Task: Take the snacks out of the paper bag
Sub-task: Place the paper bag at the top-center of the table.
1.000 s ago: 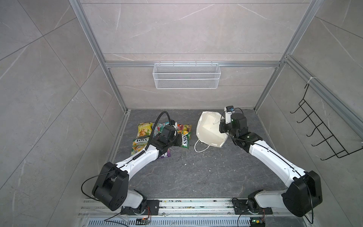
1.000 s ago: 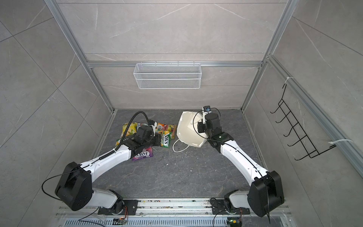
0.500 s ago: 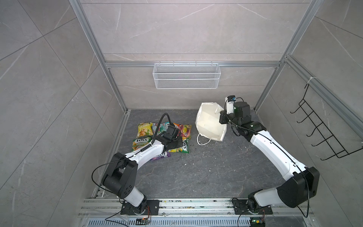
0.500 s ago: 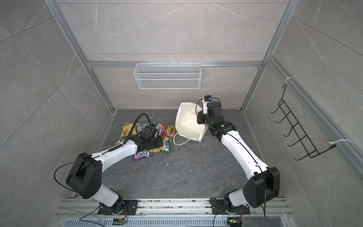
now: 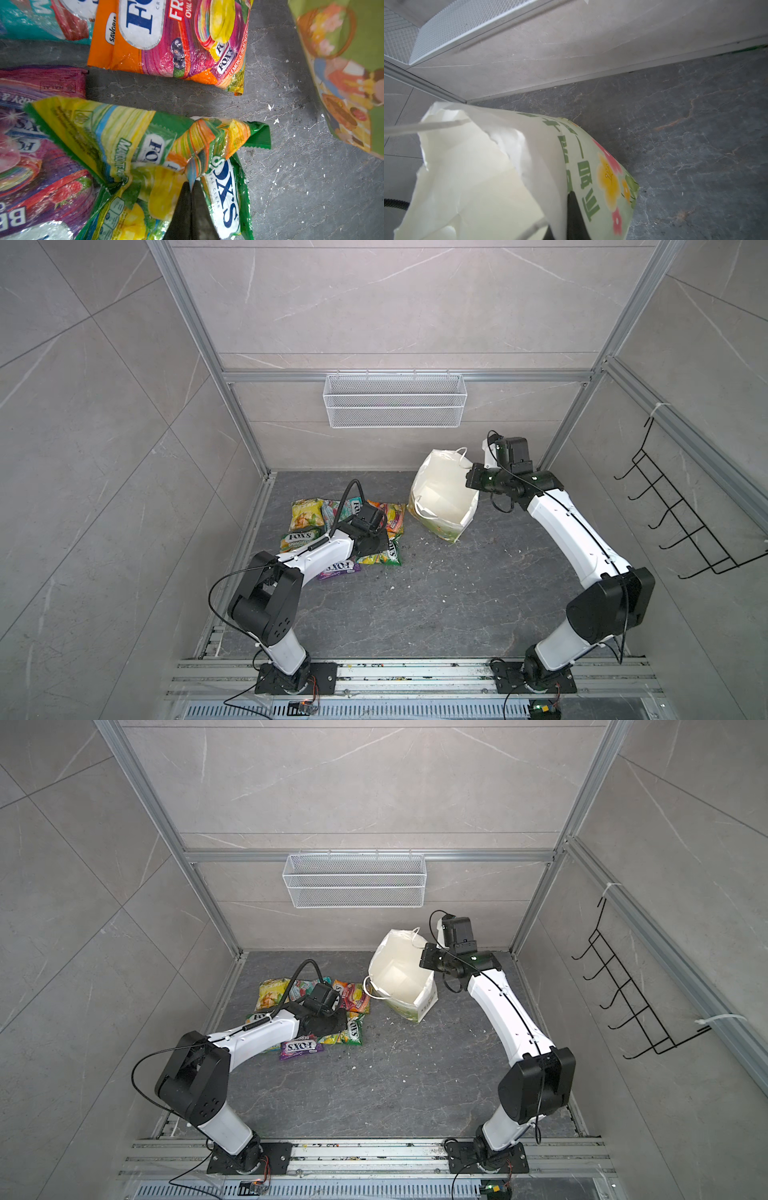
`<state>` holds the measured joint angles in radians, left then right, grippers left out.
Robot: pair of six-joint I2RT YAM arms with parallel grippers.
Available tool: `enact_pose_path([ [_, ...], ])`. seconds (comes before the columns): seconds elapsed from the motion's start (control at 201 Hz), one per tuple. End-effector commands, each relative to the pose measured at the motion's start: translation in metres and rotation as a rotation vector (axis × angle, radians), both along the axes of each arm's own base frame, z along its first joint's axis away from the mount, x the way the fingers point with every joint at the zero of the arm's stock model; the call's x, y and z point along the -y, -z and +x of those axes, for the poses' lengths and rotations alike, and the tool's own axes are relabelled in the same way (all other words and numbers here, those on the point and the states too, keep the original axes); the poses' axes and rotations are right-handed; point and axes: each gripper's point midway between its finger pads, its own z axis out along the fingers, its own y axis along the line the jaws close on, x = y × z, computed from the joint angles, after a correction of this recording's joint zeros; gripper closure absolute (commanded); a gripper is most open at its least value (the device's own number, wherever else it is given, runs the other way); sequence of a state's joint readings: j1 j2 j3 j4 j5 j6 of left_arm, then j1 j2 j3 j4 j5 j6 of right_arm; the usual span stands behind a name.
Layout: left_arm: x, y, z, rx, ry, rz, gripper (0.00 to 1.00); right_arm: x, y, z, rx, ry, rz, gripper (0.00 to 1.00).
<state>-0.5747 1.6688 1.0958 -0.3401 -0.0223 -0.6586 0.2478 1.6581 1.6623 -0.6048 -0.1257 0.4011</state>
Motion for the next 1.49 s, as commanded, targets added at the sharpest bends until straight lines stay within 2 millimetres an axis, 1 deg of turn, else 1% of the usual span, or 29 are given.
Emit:
enact_pose_path([
  [0.0,0.009,-0.017,0.009,0.035,0.006,-0.031,1.00,-0.003,0.005,-0.001,-0.068,-0.004,0.053,1.00],
  [0.065,0.010,-0.017,0.009,0.035,0.008,-0.032,1.00,0.001,0.012,0.003,-0.089,0.000,0.057,1.00],
  [0.124,0.009,-0.017,0.009,0.039,0.012,-0.029,1.00,0.002,0.017,0.005,-0.101,0.001,0.063,0.91],
  [0.234,0.008,-0.018,0.009,0.041,0.013,-0.022,1.00,0.005,0.024,0.009,-0.114,0.015,0.050,0.81],
  [0.358,0.007,-0.019,0.008,0.045,0.010,-0.017,1.00,0.011,0.024,0.011,-0.112,0.027,0.021,0.69],
  [0.403,0.005,-0.019,0.008,0.047,0.008,-0.013,1.00,0.011,0.023,0.011,-0.109,0.023,0.016,0.66],
  [0.488,0.004,-0.020,0.008,0.050,0.005,-0.009,1.00,0.013,0.018,0.012,-0.100,0.025,-0.008,0.59],
  [0.547,0.003,-0.019,0.008,0.048,0.000,-0.007,1.00,0.020,0.010,0.013,-0.087,0.050,-0.040,0.54],
  [0.617,0.002,-0.017,0.007,0.038,-0.003,0.000,1.00,0.030,-0.004,0.013,-0.056,0.075,-0.080,0.47],
  [0.727,0.002,-0.013,0.007,0.029,-0.014,0.002,1.00,0.040,-0.024,0.010,-0.003,0.100,-0.134,0.40],
  [0.737,0.001,-0.012,0.007,0.028,-0.016,0.003,1.00,0.041,-0.026,0.010,0.003,0.103,-0.136,0.39],
  [0.747,0.001,-0.012,0.007,0.027,-0.017,0.005,1.00,0.042,-0.027,0.009,0.007,0.108,-0.141,0.35],
  [0.771,0.001,-0.011,0.007,0.026,-0.020,0.006,1.00,0.045,-0.030,0.009,0.016,0.118,-0.147,0.33],
  [0.811,0.001,-0.009,0.007,0.025,-0.022,0.006,1.00,0.048,-0.036,0.007,0.037,0.131,-0.151,0.32],
  [0.886,0.002,-0.011,0.009,0.032,-0.021,0.000,0.79,0.050,-0.047,0.003,0.071,0.137,-0.147,0.32],
  [0.911,0.003,-0.012,0.009,0.034,-0.019,-0.002,0.75,0.050,-0.051,0.001,0.086,0.138,-0.143,0.32],
  [0.995,0.002,-0.018,0.010,0.051,-0.021,-0.004,0.65,0.053,-0.061,-0.004,0.128,0.151,-0.139,0.32],
  [1.035,0.002,-0.022,0.011,0.059,-0.016,-0.004,0.63,0.054,-0.065,-0.007,0.147,0.153,-0.139,0.32],
  [1.16,-0.004,-0.039,0.012,0.101,-0.017,0.016,0.63,0.060,-0.073,-0.016,0.178,0.162,-0.156,0.32],
  [1.219,-0.002,-0.048,0.013,0.122,0.000,0.014,0.64,0.060,-0.078,-0.022,0.208,0.151,-0.156,0.32],
  [1.274,0.001,-0.054,0.015,0.133,0.023,0.022,0.67,0.059,-0.081,-0.029,0.235,0.130,-0.157,0.33],
  [1.319,0.005,-0.054,0.017,0.141,0.048,0.039,0.70,0.057,-0.083,-0.035,0.263,0.114,-0.154,0.37],
  [1.364,0.008,-0.051,0.020,0.138,0.062,0.050,0.75,0.057,-0.079,-0.042,0.283,0.102,-0.152,0.39],
  [1.458,0.016,-0.041,0.026,0.130,0.095,0.053,0.89,0.056,-0.071,-0.053,0.324,0.089,-0.142,0.40],
  [1.483,0.019,-0.039,0.027,0.129,0.103,0.049,0.91,0.057,-0.069,-0.055,0.329,0.089,-0.142,0.40],
])
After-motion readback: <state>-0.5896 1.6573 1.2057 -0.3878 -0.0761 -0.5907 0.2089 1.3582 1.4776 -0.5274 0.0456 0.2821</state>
